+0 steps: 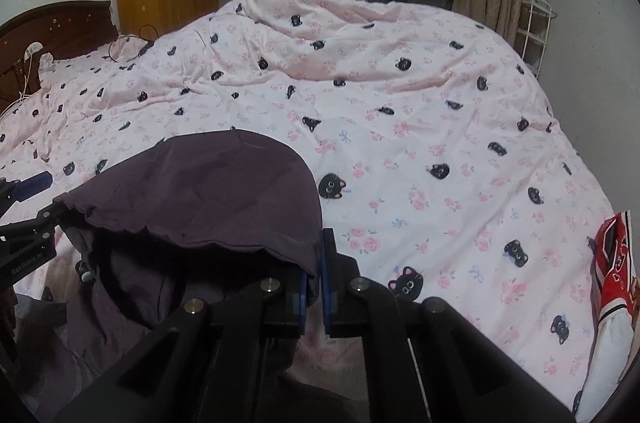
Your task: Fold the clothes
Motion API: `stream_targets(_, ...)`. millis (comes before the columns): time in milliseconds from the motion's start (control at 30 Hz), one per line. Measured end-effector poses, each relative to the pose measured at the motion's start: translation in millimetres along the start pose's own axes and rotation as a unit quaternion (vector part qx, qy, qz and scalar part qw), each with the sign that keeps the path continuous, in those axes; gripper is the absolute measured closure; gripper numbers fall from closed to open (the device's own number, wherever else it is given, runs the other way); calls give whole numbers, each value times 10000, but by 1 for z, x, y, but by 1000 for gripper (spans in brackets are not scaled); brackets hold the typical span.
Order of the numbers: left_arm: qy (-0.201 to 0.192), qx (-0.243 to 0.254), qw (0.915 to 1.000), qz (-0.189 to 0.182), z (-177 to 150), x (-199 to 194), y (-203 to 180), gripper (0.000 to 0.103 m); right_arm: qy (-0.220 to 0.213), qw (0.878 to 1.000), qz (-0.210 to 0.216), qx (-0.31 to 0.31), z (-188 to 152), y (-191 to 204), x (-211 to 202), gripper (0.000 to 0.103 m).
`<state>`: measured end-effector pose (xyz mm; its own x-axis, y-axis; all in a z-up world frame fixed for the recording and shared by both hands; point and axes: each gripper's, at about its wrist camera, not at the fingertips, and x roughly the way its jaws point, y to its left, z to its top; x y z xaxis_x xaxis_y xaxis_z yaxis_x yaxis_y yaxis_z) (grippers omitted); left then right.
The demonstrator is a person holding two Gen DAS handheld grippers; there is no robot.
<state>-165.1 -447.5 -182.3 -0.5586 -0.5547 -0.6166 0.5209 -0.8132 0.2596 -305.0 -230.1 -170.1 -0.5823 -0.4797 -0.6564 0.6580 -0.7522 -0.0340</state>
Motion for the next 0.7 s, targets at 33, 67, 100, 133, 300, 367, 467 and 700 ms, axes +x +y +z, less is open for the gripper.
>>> stream_targets(33, -9, 23, 10000, 24, -1, -1, -1, 47, -53, 10000, -51, -67, 0, 1, -3, 98)
stream_targets(67, 19, 17, 10000, 20, -2, 0, -1, 46, -83, 9998, -119, -156, 0, 2, -4, 98)
stream_targets(100, 86, -20, 10000, -13, -4, 3, 0, 46, -78, 9996, -155, -203, 0, 2, -5, 98)
stream_targets(133, 153, -57, 9999, -46, -6, 6, 1, 46, -16, 9997, -136, -182, -2, 0, -2, 98)
stream_targets(300, 400, -157, 9989, -190, -18, 17, 0, 46, 286, 9995, 74, 124, -13, -14, 11, 98)
stream_targets(367, 572, -281, 9974, -341, -23, 24, 1, 46, 489, 9981, 179, 340, -20, -22, 22, 98)
stream_targets(467, 882, -512, 9930, -596, -32, 39, 2, 45, 869, 9931, 359, 708, -32, -34, 44, 96)
stream_targets(700, 1332, -818, 9851, -718, -51, 62, 4, 28, 1097, 9917, 296, 599, -49, -32, 63, 86)
